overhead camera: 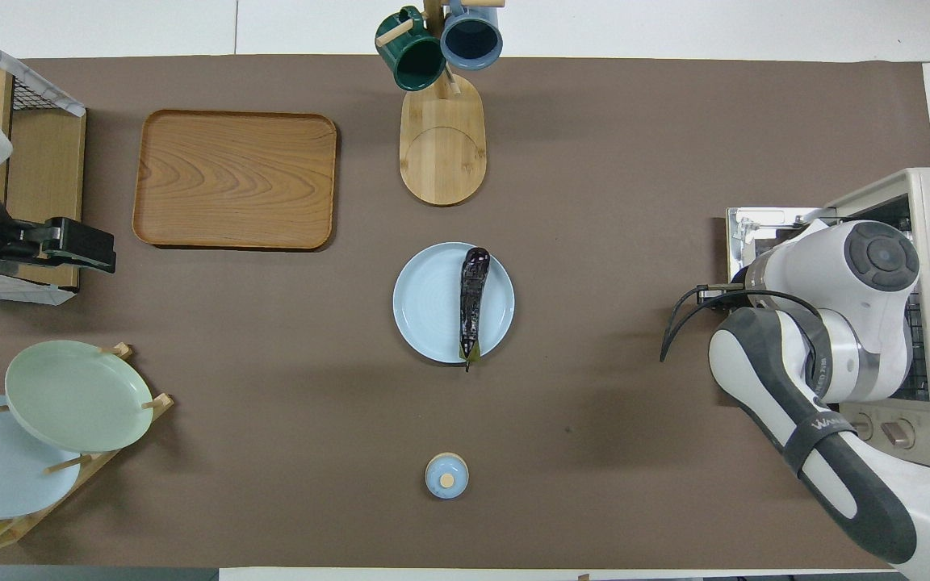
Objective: Put eggplant into oven
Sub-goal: 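Move the right gripper from the oven to the eggplant on the plate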
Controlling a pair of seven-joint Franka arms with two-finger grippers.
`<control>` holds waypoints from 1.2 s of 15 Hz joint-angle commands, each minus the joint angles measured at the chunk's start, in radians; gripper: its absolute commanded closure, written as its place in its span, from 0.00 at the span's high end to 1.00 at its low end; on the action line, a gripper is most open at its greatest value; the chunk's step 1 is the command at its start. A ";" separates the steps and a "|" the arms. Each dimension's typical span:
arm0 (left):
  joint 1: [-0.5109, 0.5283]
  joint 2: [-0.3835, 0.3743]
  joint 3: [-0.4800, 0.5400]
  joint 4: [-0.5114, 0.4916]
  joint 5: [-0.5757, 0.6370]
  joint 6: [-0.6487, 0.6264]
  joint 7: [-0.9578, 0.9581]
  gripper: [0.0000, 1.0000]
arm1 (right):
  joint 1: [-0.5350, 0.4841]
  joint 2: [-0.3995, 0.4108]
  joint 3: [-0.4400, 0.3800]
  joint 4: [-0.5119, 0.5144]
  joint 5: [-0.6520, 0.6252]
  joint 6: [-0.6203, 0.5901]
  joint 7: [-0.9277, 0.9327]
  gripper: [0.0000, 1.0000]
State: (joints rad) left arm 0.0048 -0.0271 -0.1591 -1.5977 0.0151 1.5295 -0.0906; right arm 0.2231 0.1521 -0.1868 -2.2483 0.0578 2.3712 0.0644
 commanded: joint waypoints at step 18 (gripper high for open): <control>0.010 0.001 0.006 -0.001 -0.030 0.051 0.019 1.00 | 0.742 0.435 0.026 0.718 -0.102 -0.165 0.859 0.39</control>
State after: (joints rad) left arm 0.0061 -0.0253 -0.1540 -1.5981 -0.0013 1.5769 -0.0852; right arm 0.9661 0.6030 -0.1623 -1.4835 0.0264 2.1778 0.9169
